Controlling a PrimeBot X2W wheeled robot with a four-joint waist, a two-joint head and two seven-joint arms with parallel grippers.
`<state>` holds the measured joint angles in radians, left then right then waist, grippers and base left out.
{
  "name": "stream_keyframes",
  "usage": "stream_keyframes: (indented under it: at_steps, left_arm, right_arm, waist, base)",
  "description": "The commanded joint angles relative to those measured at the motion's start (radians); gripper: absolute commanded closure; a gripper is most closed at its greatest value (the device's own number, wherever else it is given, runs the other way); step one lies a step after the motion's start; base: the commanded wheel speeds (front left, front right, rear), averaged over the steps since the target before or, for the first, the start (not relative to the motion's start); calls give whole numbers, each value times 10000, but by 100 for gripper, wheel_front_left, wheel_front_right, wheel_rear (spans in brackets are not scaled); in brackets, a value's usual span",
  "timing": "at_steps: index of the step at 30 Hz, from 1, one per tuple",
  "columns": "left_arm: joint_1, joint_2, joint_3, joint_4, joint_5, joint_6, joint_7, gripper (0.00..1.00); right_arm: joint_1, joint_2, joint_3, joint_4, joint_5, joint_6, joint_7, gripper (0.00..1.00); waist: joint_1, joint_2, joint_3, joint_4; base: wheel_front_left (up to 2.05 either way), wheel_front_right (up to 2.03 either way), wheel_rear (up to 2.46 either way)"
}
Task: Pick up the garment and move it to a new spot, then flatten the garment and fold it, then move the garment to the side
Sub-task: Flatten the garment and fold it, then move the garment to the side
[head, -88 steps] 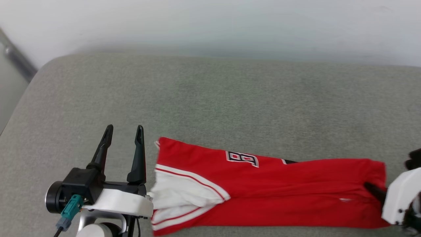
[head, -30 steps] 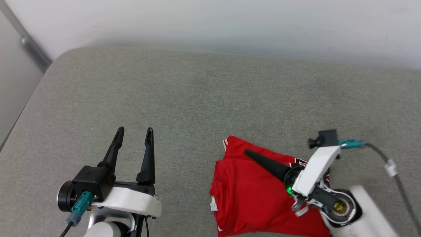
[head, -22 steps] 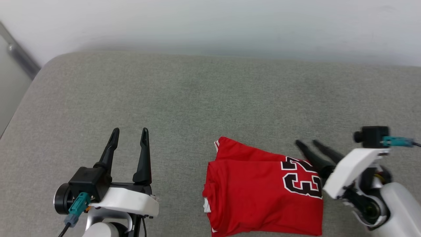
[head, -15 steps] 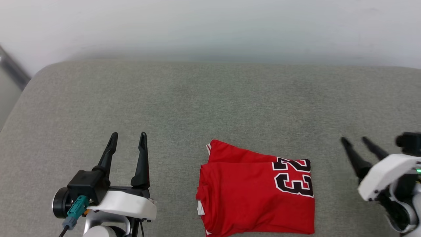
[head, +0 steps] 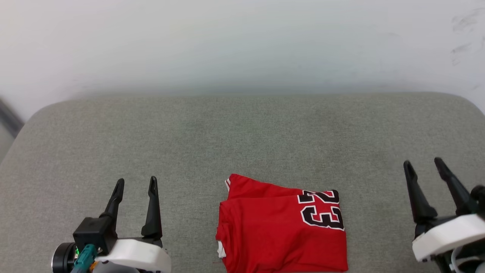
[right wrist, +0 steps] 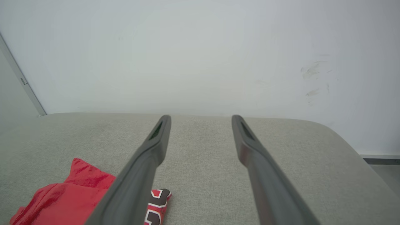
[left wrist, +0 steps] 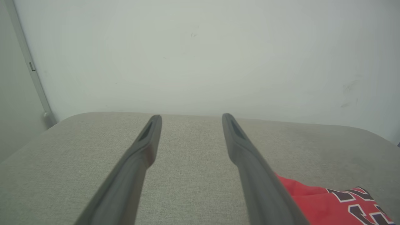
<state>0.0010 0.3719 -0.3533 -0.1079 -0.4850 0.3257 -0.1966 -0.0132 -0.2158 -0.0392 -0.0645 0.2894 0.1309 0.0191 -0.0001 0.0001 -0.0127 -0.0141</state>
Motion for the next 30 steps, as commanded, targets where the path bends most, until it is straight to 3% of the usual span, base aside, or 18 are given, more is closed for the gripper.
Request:
stream_keyframes:
  at_steps: [1, 10, 20, 24, 30]
  left_arm:
    - [163, 80, -7, -32, 82, 25, -58, 0]
    - [672, 26, -18, 353, -1, 49, -309, 0]
    - [546, -81, 5, 651, -63, -50, -451, 0]
    - [457, -136, 63, 650, -87, -24, -476, 0]
    - [286, -208, 116, 567, -40, -33, -541, 0]
  right_arm:
    - [318, 147, -25, -263, -95, -4, 60, 0]
    - [1317, 670, -202, -1169, -384, -4, 454, 0]
    - [1377, 869, -347, -1790, -520, -4, 904, 0]
    - [1395, 976, -577, -1671, 16, -4, 1376, 0]
    - [936, 553, -1972, -724, 1896, -4, 2800, 0]
  waist:
    - [1, -1, -91, -46]
    - [1, -1, -299, -152]
    - [1, -1, -223, -157]
    - [1, -1, -190, -132]
    - [1, -1, 2, -32]
  base:
    - [0, 0, 0]
    - [0, 0, 0]
    - [0, 0, 0]
    - [0, 0, 0]
    - [0, 0, 0]
